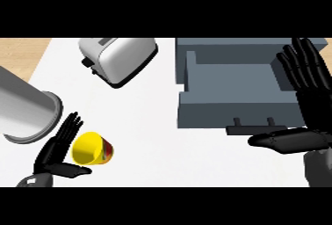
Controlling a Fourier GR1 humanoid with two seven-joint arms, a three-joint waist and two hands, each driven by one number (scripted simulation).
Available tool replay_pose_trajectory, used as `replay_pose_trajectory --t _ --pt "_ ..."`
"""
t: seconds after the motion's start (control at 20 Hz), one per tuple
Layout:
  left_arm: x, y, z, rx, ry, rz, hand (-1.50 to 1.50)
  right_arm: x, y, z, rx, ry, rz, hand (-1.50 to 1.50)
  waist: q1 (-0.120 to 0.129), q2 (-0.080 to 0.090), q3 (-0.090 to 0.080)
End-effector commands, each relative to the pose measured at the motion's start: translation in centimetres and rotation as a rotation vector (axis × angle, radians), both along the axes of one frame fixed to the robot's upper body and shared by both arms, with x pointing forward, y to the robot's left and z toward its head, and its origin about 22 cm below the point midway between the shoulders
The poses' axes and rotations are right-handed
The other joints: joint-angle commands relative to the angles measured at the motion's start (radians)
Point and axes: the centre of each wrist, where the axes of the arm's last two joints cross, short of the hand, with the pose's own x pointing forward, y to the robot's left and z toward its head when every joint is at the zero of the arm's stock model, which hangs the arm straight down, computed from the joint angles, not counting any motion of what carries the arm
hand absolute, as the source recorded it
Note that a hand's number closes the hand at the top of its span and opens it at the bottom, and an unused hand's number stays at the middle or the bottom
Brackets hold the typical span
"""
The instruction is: Pick up the cup, place it into the drawer and close the drawer
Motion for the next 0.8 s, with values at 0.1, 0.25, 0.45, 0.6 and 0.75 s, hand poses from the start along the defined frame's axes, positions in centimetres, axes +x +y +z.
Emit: replay_pose_trajectory --t 0.1,0.25,0.45,0.6,0.75 --pt "0.6 -2.6 -2.2 -0.045 -0.057 -0.019 -1.5 1.7 -0.6 -0.5 0.015 0.01 -0.003 -1.5 0.0 0.002 0.0" --pt "-1.3 -0.5 -3.0 -0.057 -0.075 -0.007 -1.5 -0.3 -0.3 0.6 -0.006 -0.004 0.016 -1.5 -0.011 0.004 -0.002" --pt "-2.4 -0.7 -3.8 -0.059 -0.073 -0.005 -1.5 -0.5 0.2 0.7 -0.01 0.013 0.003 -1.5 -0.008 0.002 -0.002" --pt "-1.4 -0.5 -3.3 -0.06 -0.081 -0.037 -1.5 1.1 0.1 0.3 -0.011 0.023 0.006 -1.5 -0.005 0.005 -0.002" --pt "-0.6 -1.2 -3.2 -0.063 -0.1 -0.046 -1.5 -0.3 -0.6 0.8 -0.003 0.006 0.019 -1.5 -0.016 0.005 -0.003"
